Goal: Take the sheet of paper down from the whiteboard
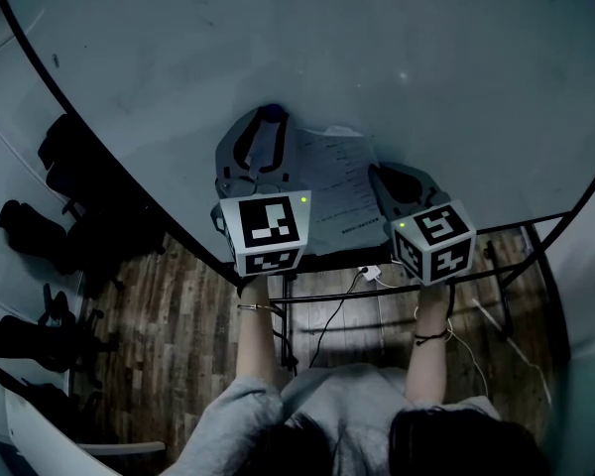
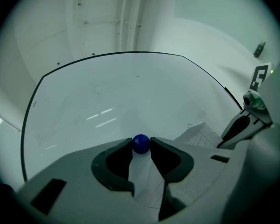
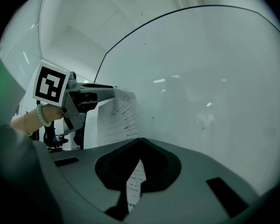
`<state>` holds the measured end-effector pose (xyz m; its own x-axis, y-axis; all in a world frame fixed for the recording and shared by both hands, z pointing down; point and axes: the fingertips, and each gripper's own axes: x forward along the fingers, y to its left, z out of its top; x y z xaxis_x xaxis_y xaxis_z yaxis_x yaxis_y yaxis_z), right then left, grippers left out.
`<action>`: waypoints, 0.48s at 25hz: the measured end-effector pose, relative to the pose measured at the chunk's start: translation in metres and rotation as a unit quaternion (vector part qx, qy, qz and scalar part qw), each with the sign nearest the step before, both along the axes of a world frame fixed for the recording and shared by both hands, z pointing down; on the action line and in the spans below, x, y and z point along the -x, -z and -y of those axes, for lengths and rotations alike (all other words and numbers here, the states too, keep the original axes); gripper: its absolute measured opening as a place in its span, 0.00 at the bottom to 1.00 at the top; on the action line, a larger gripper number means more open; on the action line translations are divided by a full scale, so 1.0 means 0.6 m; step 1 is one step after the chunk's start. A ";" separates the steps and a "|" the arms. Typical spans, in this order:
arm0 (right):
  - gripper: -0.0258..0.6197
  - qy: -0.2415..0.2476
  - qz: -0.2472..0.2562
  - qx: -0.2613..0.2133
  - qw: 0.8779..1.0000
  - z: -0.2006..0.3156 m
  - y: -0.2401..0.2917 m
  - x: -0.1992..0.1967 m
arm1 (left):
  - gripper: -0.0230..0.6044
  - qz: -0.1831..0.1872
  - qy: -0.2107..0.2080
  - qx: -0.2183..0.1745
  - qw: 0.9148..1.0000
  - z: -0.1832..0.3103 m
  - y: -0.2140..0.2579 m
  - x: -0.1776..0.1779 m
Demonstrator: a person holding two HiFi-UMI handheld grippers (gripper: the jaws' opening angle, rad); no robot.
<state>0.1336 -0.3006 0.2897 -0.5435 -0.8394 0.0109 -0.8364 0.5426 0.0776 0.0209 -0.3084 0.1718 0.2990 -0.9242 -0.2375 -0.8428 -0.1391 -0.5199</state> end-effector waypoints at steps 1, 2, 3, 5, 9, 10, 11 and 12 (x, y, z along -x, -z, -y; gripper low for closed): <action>0.04 -0.002 0.000 0.001 1.000 -0.001 0.000 -0.002 | 0.22 0.000 0.000 0.002 1.000 0.001 0.000 0.001; 0.04 -0.004 -0.001 0.002 1.000 -0.002 0.000 -0.005 | 0.22 0.000 0.001 0.003 1.000 0.003 -0.001 0.001; 0.04 -0.006 -0.001 0.002 1.000 -0.003 0.000 -0.009 | 0.22 0.001 0.001 0.005 1.000 0.004 -0.002 0.001; 0.04 -0.011 -0.001 0.003 1.000 -0.006 -0.002 -0.018 | 0.22 0.002 0.003 0.006 1.000 0.006 -0.005 0.001; 0.04 -0.022 0.000 0.003 1.000 -0.014 0.000 -0.037 | 0.22 0.002 0.005 0.004 1.000 0.005 -0.004 0.000; 0.04 -0.024 0.001 0.003 1.000 -0.016 -0.001 -0.043 | 0.22 0.002 0.005 0.004 1.000 0.004 -0.004 -0.001; 0.04 -0.026 0.001 0.003 1.000 -0.019 -0.002 -0.047 | 0.22 0.002 0.006 0.003 1.000 0.003 -0.004 -0.003; 0.04 -0.029 0.001 0.002 1.000 -0.021 -0.003 -0.052 | 0.22 0.001 0.006 0.003 1.000 0.002 -0.005 -0.004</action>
